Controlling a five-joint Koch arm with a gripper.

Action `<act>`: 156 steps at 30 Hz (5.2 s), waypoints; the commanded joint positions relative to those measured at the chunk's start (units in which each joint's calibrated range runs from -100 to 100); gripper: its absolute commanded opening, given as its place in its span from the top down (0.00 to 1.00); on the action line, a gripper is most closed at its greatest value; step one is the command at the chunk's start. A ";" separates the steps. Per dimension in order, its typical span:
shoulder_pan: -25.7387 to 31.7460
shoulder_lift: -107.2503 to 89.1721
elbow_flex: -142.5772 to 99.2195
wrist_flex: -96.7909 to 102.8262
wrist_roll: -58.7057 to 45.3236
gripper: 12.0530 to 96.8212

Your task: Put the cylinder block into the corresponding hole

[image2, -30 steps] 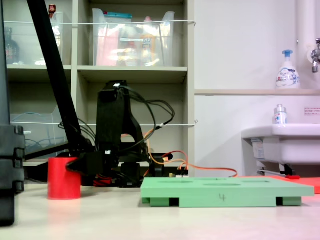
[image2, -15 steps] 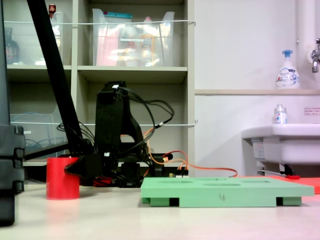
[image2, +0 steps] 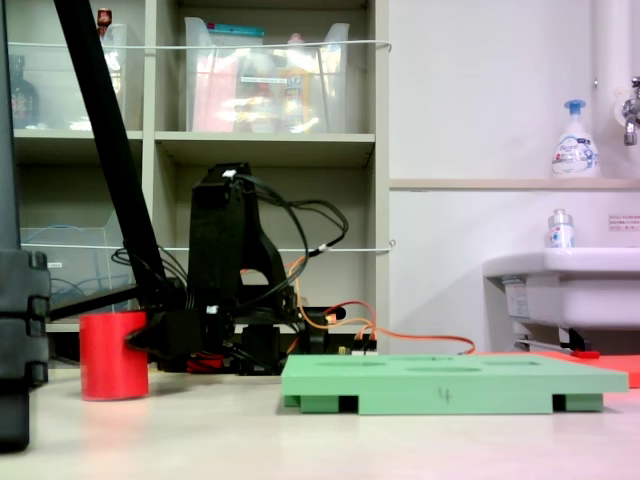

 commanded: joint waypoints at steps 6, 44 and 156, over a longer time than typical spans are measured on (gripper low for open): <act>-0.24 -0.36 -0.69 6.36 0.54 0.65; 11.82 -39.46 -4.38 1.16 -2.74 0.68; 29.11 16.68 50.85 -23.29 -5.08 0.68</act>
